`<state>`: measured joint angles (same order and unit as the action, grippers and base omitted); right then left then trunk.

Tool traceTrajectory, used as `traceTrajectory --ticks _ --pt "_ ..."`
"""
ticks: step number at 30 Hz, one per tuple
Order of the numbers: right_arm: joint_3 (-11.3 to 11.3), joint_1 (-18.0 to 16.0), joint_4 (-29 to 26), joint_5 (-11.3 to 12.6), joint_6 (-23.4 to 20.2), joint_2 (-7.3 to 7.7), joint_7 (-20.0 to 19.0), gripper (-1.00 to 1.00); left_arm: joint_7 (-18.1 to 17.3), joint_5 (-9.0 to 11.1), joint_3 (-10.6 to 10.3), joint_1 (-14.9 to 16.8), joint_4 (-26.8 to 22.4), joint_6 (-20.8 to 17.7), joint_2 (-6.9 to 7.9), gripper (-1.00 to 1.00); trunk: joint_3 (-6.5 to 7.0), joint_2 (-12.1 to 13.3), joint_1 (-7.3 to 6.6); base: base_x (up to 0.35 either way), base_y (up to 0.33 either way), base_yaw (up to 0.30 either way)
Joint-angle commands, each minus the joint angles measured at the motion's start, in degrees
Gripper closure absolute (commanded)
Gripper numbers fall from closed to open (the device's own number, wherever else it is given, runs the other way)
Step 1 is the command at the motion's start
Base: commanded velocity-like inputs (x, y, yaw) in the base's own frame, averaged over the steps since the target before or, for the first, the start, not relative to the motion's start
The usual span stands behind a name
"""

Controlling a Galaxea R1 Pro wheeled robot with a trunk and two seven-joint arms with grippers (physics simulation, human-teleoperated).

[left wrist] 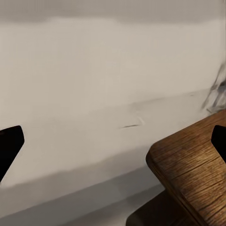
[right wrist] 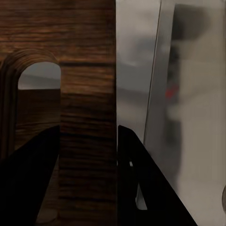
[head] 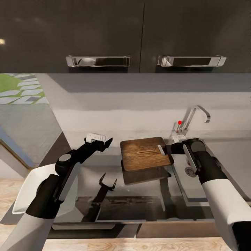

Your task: In the kitchen, take the Vidalia onion out of the sink, dice it on the chopping board with the paring knife, put the diced onion into the bowl on the countertop, then place both the paring knife and the chopping board into the sink.

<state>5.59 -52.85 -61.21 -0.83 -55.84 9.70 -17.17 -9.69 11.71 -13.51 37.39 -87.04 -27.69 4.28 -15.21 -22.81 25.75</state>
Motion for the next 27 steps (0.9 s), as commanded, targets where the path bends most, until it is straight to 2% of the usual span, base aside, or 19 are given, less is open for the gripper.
traceTrajectory --ticks 1,5,12,13,15,20,23,27 --pt "0.1 -0.1 0.0 0.0 -0.2 0.05 -0.1 1.0 0.0 0.3 0.0 0.1 -0.1 -0.3 0.03 -1.0 -0.06 -0.1 0.04 0.0 0.0 0.0" --pt "0.1 -0.1 0.0 -0.1 -0.3 0.05 -0.1 1.0 0.0 0.3 0.0 0.1 -0.1 -0.3 0.03 -1.0 0.0 -0.1 0.04 -0.029 0.005 0.0" --pt "0.0 -0.1 0.0 -0.1 -0.3 0.05 0.3 1.0 0.0 0.3 0.0 0.1 -0.1 -0.3 0.03 -1.0 0.01 -0.1 0.04 -0.203 0.059 0.0" --pt "0.0 -0.1 0.0 -0.1 -0.4 0.05 2.6 1.0 0.0 0.3 0.0 0.1 -0.1 -0.3 0.03 -1.0 0.01 -0.1 0.04 -0.04 0.011 0.0" --pt "-0.2 -0.1 0.0 -0.1 -0.4 0.05 4.7 1.0 0.0 0.3 0.0 0.1 -0.1 -0.3 0.03 -1.0 0.01 -0.1 0.04 -0.021 0.006 0.0" --pt "-0.7 -0.1 0.0 0.0 -0.5 -0.06 6.9 1.0 0.0 0.3 0.0 0.1 -0.1 -0.3 0.03 -1.0 0.01 -0.1 0.04 -0.007 0.002 0.0" --pt "-2.4 -0.1 0.0 0.0 -1.5 -0.48 7.4 1.0 0.0 0.3 0.0 0.1 -0.1 -0.3 0.03 -1.0 0.01 -0.1 0.04 0.0 0.0 0.0" --pt "-6.2 -0.1 0.0 0.1 -1.9 -0.55 7.5 1.0 0.0 0.3 0.0 0.1 -0.1 -0.3 0.03 -1.0 0.01 -0.1 0.04 0.0 0.0 0.0"
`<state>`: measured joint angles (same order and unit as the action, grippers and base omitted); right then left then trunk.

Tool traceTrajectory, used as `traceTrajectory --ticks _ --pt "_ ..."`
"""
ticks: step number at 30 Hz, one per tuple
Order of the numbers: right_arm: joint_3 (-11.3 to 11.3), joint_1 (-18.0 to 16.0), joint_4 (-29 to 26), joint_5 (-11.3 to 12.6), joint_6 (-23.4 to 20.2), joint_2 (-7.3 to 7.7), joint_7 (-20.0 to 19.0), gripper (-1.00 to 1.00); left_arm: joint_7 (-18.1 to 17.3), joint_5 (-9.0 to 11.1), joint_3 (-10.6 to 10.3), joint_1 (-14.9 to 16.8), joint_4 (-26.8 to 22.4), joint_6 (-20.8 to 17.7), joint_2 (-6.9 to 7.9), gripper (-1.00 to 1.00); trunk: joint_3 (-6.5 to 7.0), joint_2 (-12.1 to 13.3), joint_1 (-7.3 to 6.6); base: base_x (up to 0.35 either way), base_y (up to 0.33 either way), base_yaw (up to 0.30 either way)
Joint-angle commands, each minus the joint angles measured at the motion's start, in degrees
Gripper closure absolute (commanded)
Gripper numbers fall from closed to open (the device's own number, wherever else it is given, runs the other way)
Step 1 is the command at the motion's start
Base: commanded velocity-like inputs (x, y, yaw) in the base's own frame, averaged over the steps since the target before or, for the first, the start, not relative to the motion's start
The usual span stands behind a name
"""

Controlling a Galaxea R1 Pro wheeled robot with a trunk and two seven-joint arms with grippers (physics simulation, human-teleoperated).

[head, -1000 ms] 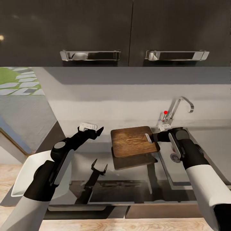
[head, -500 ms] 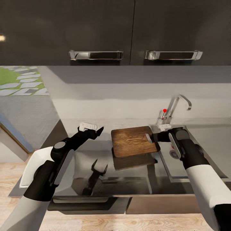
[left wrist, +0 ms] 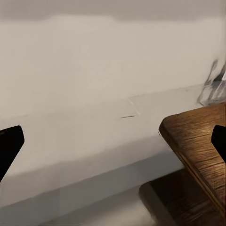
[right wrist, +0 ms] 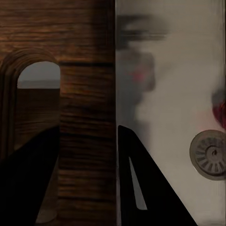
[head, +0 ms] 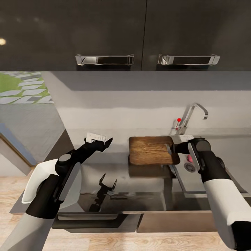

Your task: In the kitchen, take the Vidalia onion out of the sink, dice it on the chopping board with the paring knife, put the diced onion into the bowl on the countertop, then place both the paring knife and the chopping board into the sink.

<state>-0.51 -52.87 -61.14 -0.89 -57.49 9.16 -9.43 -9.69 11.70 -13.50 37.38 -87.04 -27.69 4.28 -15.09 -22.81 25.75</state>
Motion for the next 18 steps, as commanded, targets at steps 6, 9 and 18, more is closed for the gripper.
traceTrajectory --ticks 6,9,18 --pt "-1.5 0.0 0.0 0.3 -0.4 -0.13 -0.2 1.0 0.0 0.3 0.0 0.1 -0.1 -0.3 0.03 -1.0 -0.11 -0.1 0.03 0.0 0.0 0.0" --pt "-1.6 0.0 0.0 0.3 -0.4 -0.66 -0.2 1.0 0.0 0.3 0.0 0.1 -0.1 -0.3 0.03 -1.0 -0.11 -0.1 0.03 0.0 0.0 0.0" --pt "-1.6 0.0 0.0 0.4 -1.0 -1.3 -0.2 1.0 0.0 0.3 0.0 0.1 -0.1 -0.3 0.03 -1.0 -0.11 -0.1 0.03 0.0 0.0 0.0"
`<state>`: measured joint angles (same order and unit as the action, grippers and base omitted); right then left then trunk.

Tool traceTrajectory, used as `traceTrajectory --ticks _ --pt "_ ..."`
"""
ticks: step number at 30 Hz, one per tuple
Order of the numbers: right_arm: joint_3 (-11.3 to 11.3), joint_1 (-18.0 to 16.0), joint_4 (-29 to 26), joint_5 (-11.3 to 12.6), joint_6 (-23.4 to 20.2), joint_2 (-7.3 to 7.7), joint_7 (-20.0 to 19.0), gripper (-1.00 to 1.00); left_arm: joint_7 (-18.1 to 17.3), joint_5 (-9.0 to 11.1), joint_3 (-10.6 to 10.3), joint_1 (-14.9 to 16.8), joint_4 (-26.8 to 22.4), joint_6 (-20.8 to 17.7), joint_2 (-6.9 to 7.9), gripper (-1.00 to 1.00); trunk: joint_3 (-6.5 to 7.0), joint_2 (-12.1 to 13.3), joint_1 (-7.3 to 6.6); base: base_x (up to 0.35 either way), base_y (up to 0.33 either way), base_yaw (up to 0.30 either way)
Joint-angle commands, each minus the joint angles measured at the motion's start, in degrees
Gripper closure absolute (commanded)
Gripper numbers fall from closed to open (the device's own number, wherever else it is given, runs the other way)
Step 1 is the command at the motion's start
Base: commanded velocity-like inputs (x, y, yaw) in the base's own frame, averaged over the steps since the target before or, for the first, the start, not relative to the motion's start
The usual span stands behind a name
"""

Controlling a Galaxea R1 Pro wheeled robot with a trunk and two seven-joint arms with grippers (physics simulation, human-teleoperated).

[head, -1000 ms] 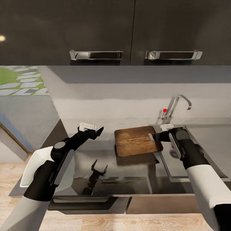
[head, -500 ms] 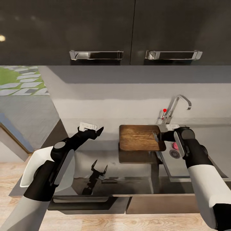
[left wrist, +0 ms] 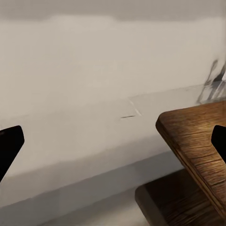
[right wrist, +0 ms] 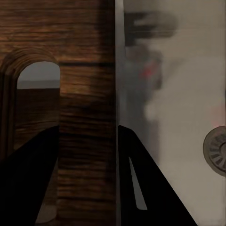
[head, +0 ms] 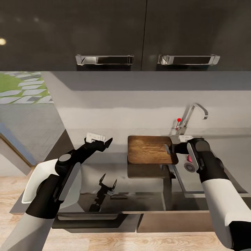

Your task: In the kitchen, take the Vidalia onion out of the sink, dice it on the chopping board with the paring knife, put the diced onion into the bowl on the countertop, then place both the paring knife and the chopping board into the sink.

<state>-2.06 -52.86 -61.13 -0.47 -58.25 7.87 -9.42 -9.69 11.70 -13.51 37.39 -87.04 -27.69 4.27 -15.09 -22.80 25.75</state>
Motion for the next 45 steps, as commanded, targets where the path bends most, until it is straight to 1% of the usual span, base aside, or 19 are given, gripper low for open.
traceTrajectory --ticks 1,22,30,45 --pt "-0.1 -0.1 0.0 0.0 -0.3 -0.01 -0.3 1.0 0.0 0.3 0.0 0.1 -0.1 -0.3 0.03 -1.0 -0.11 -0.1 0.03 0.0 0.0 0.0" --pt "0.1 -0.1 0.0 0.1 -0.6 -0.08 -0.3 1.0 0.0 0.3 0.0 0.1 -0.1 -0.3 0.03 -1.0 -0.11 -0.1 0.03 0.0 0.0 0.0" --pt "0.2 -0.1 0.6 0.1 -0.7 -1.16 -0.3 1.0 0.0 0.3 0.0 0.1 0.0 -0.3 0.03 -1.0 -0.11 -0.1 0.03 0.0 0.0 0.0" --pt "0.3 -0.1 2.5 0.1 -0.6 -1.38 -0.3 1.0 0.0 0.3 0.0 0.1 0.0 -0.3 0.04 -1.0 -0.11 -0.1 0.03 0.0 0.0 0.0"
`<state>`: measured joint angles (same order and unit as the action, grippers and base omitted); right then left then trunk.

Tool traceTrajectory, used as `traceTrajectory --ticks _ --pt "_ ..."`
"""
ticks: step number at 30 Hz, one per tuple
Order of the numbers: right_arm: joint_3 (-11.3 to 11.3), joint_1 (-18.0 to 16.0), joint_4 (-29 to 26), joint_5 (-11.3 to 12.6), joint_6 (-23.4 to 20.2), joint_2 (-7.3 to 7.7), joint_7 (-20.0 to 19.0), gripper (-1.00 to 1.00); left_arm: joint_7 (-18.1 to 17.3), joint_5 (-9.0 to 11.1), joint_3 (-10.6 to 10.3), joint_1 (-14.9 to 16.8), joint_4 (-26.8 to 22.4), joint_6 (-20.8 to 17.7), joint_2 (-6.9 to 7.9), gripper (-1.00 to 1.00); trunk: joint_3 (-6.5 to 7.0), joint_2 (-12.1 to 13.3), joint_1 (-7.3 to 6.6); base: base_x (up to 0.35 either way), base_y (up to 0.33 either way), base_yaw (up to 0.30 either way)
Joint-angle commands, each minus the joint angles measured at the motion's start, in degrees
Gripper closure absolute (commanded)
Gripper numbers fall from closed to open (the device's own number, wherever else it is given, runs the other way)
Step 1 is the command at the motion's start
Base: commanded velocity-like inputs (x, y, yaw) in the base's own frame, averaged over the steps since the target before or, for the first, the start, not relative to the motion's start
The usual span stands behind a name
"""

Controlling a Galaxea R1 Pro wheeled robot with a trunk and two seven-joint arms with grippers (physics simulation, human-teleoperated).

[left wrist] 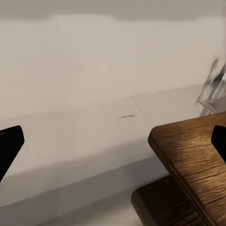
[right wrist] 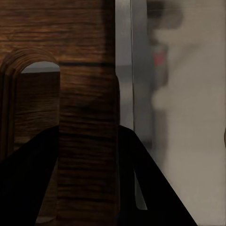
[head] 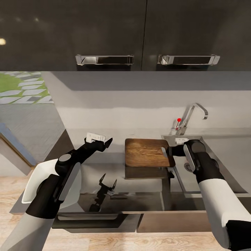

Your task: In the kitchen, take the Vidalia onion out of the sink, dice it on the chopping board with the paring knife, put the diced onion into the bowl on the countertop, then place both the paring knife and the chopping board into the sink.

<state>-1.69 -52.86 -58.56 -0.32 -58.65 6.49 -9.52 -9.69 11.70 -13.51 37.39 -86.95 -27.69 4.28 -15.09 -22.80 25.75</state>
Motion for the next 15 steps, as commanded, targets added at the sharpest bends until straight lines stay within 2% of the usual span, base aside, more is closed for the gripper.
traceTrajectory --ticks 1,15 --pt "-0.1 -0.1 0.0 0.0 -0.2 0.01 -0.2 1.0 0.0 0.3 0.0 0.1 -0.1 -0.3 0.03 -1.0 -0.11 -0.1 0.03 0.0 0.0 0.0" --pt "-0.1 -0.1 0.0 -0.1 -0.2 0.02 -0.2 1.0 0.0 0.3 0.0 0.1 -0.1 -0.3 0.03 -1.0 -0.11 -0.1 0.03 0.0 0.0 0.0"
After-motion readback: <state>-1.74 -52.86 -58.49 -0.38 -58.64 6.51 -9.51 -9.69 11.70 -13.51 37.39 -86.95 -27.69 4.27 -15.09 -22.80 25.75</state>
